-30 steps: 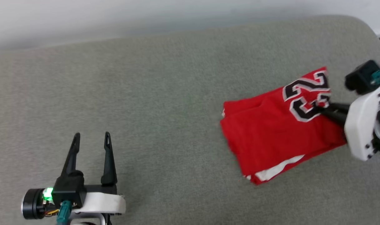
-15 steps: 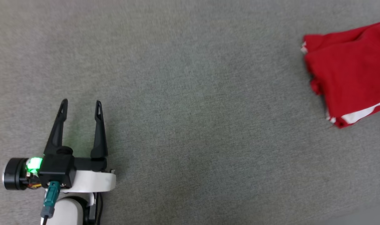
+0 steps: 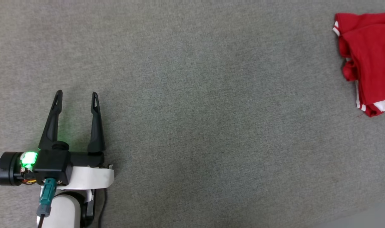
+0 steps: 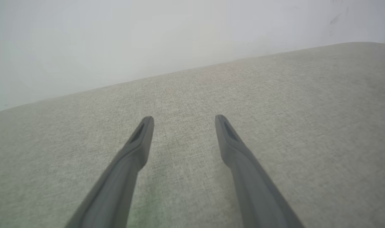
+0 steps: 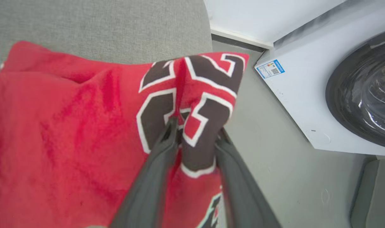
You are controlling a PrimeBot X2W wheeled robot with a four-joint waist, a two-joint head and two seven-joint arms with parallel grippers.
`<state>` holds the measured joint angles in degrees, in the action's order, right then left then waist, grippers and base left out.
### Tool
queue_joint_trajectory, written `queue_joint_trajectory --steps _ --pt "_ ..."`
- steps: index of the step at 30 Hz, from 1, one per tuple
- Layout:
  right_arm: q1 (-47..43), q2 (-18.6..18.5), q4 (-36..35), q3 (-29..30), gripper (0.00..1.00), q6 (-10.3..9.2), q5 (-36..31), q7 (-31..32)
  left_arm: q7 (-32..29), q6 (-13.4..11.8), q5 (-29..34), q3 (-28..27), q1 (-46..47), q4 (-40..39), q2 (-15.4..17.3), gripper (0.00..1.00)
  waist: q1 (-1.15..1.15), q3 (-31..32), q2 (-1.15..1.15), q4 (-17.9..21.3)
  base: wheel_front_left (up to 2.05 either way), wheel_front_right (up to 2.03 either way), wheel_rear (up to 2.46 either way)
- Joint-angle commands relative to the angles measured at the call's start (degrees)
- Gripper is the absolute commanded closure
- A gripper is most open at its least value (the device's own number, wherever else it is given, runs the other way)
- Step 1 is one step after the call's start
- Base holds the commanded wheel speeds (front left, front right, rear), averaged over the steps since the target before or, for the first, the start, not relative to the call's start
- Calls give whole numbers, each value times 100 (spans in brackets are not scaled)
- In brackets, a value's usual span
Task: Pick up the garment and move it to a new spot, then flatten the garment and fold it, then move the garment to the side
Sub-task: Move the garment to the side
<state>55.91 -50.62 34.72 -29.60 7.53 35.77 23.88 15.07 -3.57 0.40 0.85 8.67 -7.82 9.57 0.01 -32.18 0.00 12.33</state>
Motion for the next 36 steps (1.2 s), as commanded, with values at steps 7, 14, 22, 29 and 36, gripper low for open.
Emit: queue_joint_trajectory --steps 7,14,22,29,36 --pt "99 176 141 313 0 -8 -822 -669 13 -101 -63 69 -233 93 -100 0 -1 671 0 -142 0 0 0" --pt "-7 666 -154 1052 0 -8 -1652 -2060 13 -200 -131 89 -571 142 -273 0 -1 1299 0 -328 0 0 0" --pt "-698 1777 -755 1894 0 -8 -2487 -3637 13 -258 -142 109 -934 151 -404 0 -1 1823 0 -590 0 0 0" --pt "-1717 2861 -1540 2039 0 -8 -2698 -3905 13 -298 -147 127 -1112 169 -470 0 -1 2124 0 -839 0 0 0" --pt "-2879 3608 -2169 2253 0 -7 -2542 -3901 13 -264 -126 166 -1202 238 -505 0 -1 2335 0 -1112 0 0 0"
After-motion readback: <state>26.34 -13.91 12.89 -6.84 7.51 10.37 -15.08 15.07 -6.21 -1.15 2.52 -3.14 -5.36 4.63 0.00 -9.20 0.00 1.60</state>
